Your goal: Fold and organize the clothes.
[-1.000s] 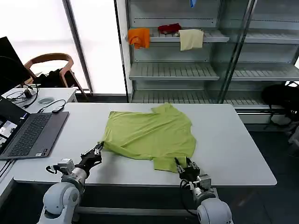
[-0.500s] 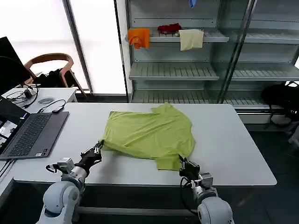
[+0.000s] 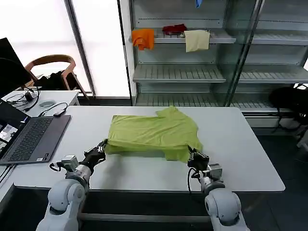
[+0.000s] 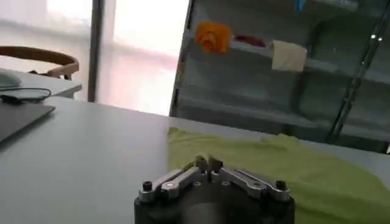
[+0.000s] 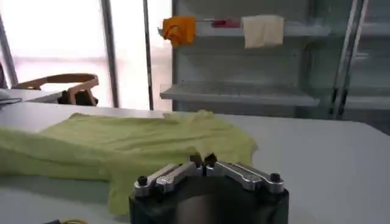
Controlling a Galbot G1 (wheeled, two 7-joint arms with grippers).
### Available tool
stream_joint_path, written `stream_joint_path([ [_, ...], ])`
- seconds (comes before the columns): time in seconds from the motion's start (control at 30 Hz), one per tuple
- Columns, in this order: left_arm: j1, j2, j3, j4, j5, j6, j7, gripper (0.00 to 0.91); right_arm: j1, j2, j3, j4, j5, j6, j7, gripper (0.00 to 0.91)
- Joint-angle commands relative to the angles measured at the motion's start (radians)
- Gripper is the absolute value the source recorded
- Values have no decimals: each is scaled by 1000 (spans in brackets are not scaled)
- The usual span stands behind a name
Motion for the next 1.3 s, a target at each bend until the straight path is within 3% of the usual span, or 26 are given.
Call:
stream_joint_path([
  [0.03,-71,1,8,76,43,4,-2,0,105,10,-10,-89,-38,-22,-8,0],
  [0.53,-121,-5,27,153,101,8,3,10,228,59,-10,-276,-131,5,-24,0],
  [0.57,-124,-5,29,159,102,8,3,10,236,60,-10,-284,-133,5,-24,30],
  [0.6,-128,-5,30,164,103,8,3,20,243,62,-10,-292,-134,5,-25,272],
  [0.63,-132,-6,31,169,105,8,3,10,248,64,-9,-301,-139,5,-23,383],
  [0.7,-137,-7,33,176,106,8,5,10,262,69,-7,-321,-151,6,-25,907],
  [0.8,-145,-6,38,185,109,6,10,20,282,71,-7,-352,-157,8,-23,907],
  [0.83,-146,-6,39,186,111,6,10,161,287,73,-7,-364,-157,11,-21,907],
  [0.87,-150,-6,40,189,113,5,12,443,294,74,-6,-374,-160,12,-19,907],
  [0.9,-155,-5,42,192,116,5,12,786,300,75,-4,-386,-165,15,-19,907],
  [0.93,-157,-6,42,194,117,5,12,907,304,77,-3,-391,-166,19,-19,907],
  [1.3,-155,2,33,167,131,-6,11,907,376,61,17,-458,-201,34,2,907],
])
